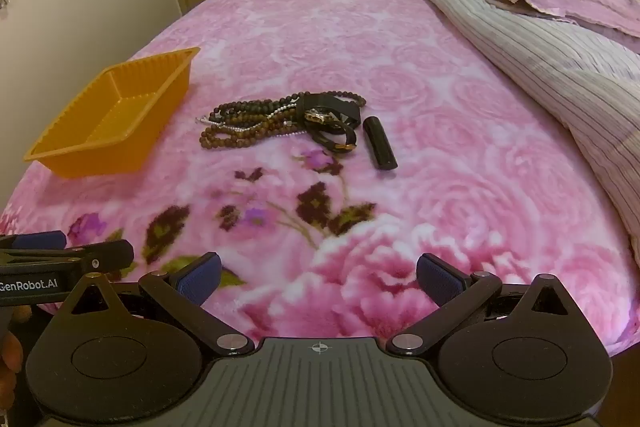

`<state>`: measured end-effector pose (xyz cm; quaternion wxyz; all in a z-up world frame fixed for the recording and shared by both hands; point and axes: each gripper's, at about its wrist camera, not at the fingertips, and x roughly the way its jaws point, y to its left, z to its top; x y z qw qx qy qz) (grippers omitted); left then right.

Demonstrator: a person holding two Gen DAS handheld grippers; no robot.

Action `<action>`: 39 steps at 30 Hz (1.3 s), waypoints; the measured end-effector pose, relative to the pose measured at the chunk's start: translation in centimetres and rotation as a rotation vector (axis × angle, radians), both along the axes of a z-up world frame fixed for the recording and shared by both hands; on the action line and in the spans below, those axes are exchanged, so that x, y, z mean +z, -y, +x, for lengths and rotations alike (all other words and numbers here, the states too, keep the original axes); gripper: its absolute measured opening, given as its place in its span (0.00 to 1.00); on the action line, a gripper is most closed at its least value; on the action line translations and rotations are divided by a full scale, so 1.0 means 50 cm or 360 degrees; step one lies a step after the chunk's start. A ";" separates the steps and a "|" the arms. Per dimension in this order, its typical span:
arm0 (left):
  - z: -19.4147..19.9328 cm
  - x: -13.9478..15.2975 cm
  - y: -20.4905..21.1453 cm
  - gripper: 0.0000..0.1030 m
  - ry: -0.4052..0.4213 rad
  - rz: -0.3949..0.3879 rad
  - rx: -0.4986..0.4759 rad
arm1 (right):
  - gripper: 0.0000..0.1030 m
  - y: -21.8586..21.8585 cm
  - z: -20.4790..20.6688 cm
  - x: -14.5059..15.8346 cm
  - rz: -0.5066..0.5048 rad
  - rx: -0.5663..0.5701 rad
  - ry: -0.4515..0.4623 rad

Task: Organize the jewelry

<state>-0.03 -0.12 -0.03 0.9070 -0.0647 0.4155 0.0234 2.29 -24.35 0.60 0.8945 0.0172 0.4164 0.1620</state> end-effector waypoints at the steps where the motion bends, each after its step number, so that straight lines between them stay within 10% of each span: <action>1: 0.005 -0.001 -0.003 1.00 -0.0047 -0.0023 0.0005 | 1.00 0.000 0.000 0.000 -0.0003 0.0000 0.0002; 39: 0.002 -0.007 -0.002 1.00 -0.0009 -0.0033 0.0005 | 1.00 -0.001 -0.001 0.000 0.0002 -0.0005 -0.0001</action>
